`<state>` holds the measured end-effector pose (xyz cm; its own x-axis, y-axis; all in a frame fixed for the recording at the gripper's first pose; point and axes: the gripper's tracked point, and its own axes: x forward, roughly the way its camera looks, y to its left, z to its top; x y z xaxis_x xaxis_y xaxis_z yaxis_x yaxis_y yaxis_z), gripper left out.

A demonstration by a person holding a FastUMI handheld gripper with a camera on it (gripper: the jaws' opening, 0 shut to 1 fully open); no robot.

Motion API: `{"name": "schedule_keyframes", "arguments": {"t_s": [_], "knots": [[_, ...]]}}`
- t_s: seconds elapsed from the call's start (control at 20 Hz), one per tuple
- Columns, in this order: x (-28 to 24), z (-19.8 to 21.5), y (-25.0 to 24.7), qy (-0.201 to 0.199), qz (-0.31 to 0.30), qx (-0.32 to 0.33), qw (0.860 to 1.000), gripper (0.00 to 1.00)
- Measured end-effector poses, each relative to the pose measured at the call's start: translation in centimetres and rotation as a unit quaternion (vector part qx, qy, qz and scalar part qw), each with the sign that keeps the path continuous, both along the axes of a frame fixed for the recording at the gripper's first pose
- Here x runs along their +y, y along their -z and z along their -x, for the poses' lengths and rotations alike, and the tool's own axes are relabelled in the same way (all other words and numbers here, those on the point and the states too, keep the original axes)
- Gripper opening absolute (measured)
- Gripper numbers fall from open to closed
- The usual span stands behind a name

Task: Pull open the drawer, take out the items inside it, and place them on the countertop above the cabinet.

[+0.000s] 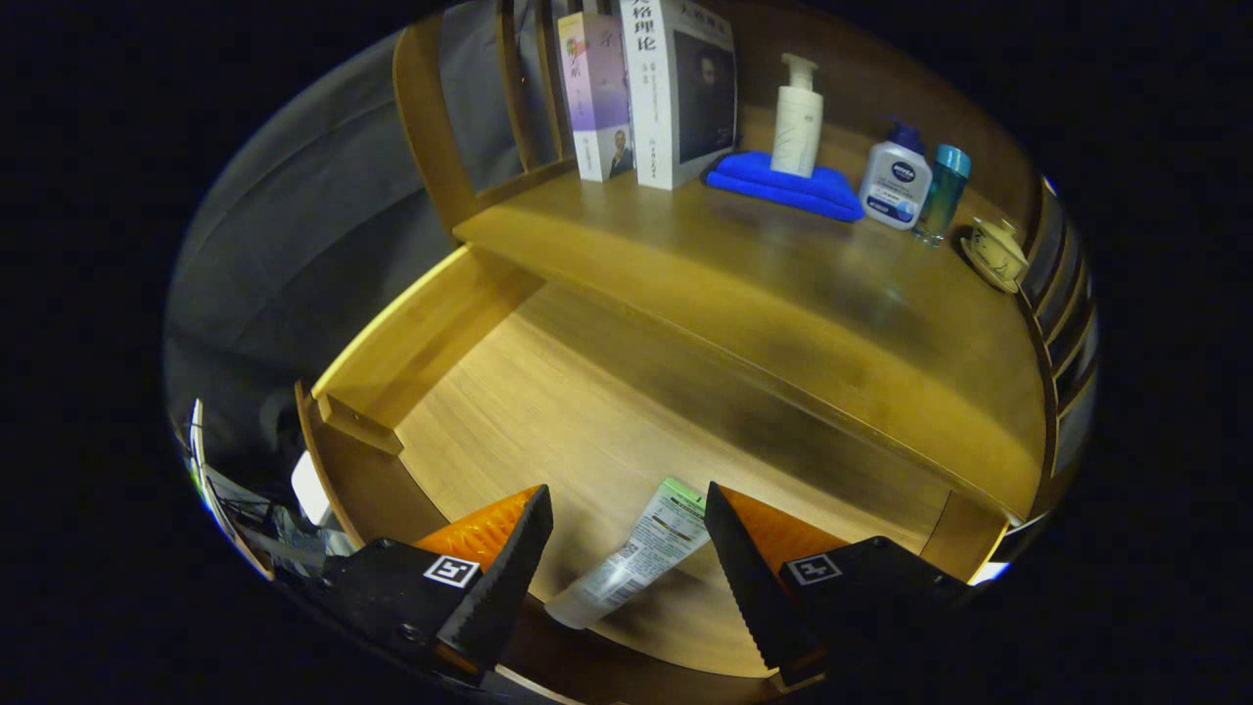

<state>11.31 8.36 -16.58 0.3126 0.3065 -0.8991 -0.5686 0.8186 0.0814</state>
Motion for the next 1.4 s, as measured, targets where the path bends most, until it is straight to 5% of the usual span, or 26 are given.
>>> {"name": "schedule_keyframes", "arguments": {"t_s": [0.6,0.7,1.0,1.1,1.3,1.4], "knots": [[-2.6,2.6,4.2,0.009,0.032,0.106,0.994,0.97],[-2.5,2.3,4.3,0.017,0.030,0.117,0.993,0.83],[-3.0,2.6,5.6,-0.003,0.054,0.125,0.991,0.81],[-3.1,2.4,5.3,-0.016,0.061,0.120,0.991,0.48],[-3.4,2.4,4.8,-0.043,0.079,0.102,0.991,0.33],[-3.5,1.8,4.2,-0.043,0.081,0.073,0.993,0.16]]}}
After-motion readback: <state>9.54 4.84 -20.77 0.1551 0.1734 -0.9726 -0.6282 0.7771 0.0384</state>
